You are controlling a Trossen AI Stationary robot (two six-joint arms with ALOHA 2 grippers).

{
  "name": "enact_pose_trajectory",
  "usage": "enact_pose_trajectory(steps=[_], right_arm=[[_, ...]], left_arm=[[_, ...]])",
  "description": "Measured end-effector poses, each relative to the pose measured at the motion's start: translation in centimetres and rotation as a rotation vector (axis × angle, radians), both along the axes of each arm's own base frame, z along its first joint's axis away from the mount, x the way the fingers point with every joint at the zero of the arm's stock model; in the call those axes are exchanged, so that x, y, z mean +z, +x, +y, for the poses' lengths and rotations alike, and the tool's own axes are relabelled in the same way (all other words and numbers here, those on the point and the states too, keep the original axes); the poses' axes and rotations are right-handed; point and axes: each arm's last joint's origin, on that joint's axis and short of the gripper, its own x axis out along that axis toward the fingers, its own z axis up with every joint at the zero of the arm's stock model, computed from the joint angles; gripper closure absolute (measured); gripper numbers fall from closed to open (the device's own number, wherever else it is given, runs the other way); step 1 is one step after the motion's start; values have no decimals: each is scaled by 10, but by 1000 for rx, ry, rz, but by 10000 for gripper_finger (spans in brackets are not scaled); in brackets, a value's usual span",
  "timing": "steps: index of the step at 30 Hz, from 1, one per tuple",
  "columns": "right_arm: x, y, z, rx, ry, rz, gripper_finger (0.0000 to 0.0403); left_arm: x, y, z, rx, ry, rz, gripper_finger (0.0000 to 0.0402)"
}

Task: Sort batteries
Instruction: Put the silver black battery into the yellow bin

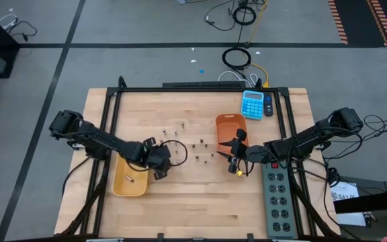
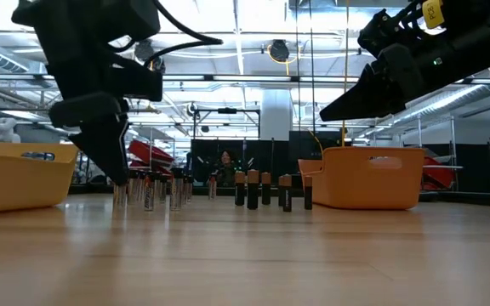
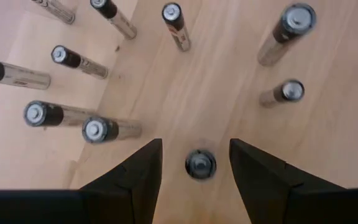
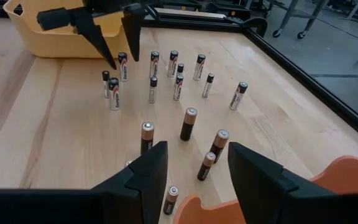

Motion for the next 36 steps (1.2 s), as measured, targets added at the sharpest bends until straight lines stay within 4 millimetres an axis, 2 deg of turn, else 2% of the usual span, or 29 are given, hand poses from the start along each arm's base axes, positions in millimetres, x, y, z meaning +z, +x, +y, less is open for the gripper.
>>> enact_pose_trajectory(steps=[4, 7, 16, 23, 27, 32, 34, 36], right_arm=[[0, 0, 0, -1, -1, 0, 243], [0, 0, 0, -4, -2, 1, 243], [0, 0, 0, -5, -2, 1, 243], [0, 0, 0, -5, -3, 2, 243], [0, 0, 0, -5, -2, 1, 243], [0, 0, 0, -7, 1, 1, 243], [0, 0, 0, -8, 3, 2, 243], [0, 0, 0, -10, 8, 0, 243]], left_arm=[[-7, -2, 2, 8, -15, -14, 209], [-9, -4, 2, 8, -15, -10, 226], [-8, 0, 1, 5, -26, -50, 345], [-4, 3, 0, -6, -57, -52, 345], [11, 8, -2, -31, -47, -17, 345], [43, 13, -4, -37, -43, 77, 345], [57, 14, -8, -40, -158, 125, 345], [67, 15, -14, -15, -344, 162, 345]])
